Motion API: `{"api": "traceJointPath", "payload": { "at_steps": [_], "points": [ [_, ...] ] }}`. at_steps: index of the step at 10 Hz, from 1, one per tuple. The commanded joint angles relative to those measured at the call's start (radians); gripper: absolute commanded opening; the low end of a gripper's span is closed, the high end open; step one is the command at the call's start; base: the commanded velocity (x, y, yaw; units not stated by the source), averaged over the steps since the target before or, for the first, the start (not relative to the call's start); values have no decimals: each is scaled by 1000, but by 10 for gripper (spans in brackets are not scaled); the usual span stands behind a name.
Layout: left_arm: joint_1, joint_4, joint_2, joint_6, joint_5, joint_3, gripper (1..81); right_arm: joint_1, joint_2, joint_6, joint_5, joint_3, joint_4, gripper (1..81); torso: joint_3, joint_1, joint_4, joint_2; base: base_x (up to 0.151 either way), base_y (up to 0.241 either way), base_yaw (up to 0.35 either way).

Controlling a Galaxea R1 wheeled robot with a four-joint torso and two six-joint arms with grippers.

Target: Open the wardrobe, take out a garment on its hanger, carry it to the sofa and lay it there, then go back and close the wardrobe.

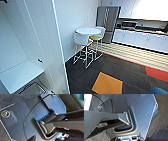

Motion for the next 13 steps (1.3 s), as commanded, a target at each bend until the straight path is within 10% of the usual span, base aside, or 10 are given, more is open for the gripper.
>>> {"api": "traceJointPath", "payload": {
  "at_steps": [1,13],
  "points": [
    [-30,12,5,10,36,0,811,18,4,-1,-43,-4,-6,811,0,0,0,0,0,0,293],
    [-30,10,13,19,36,2,811,18,3,1,-43,-7,-5,811,0,0,0,0,0,0,293]
  ]
}}
